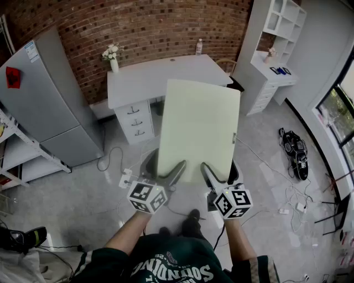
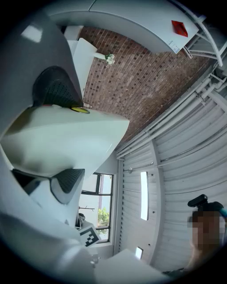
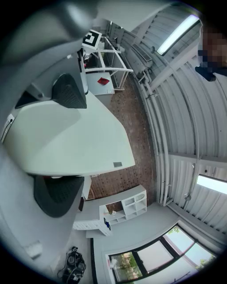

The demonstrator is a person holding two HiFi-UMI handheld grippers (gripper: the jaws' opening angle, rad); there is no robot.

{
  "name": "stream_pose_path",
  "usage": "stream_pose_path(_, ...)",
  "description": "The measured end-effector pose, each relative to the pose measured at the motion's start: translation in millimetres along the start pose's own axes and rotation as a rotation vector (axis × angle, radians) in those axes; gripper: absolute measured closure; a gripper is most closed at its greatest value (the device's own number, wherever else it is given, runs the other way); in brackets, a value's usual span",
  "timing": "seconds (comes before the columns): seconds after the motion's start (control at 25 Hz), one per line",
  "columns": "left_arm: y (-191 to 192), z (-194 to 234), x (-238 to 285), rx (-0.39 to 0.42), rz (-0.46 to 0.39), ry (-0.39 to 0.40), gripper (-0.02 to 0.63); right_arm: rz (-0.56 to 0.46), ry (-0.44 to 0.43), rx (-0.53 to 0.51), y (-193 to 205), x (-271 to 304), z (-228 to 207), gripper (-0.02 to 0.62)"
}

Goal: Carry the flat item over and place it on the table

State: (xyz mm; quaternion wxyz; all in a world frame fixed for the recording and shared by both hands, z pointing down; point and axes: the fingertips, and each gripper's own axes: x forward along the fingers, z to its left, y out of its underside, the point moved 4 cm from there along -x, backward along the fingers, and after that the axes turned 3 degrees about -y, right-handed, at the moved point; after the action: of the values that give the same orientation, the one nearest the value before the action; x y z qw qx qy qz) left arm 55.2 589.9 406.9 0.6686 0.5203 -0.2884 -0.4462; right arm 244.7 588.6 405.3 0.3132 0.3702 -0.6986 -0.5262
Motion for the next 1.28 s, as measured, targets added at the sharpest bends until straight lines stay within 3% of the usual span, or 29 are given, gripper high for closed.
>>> stream_pose_path(0.6, 3, 13, 27, -0.012, 0.011, -0.009, 0.173, 0.002, -0.005, -0.004, -2, 25, -18, 0.123)
stream_pose_path(1.28, 2, 35, 119, -0.03, 0.014, -0.045, 0.175, 0.019, -0.044, -0.023, -27, 98, -84, 0.125)
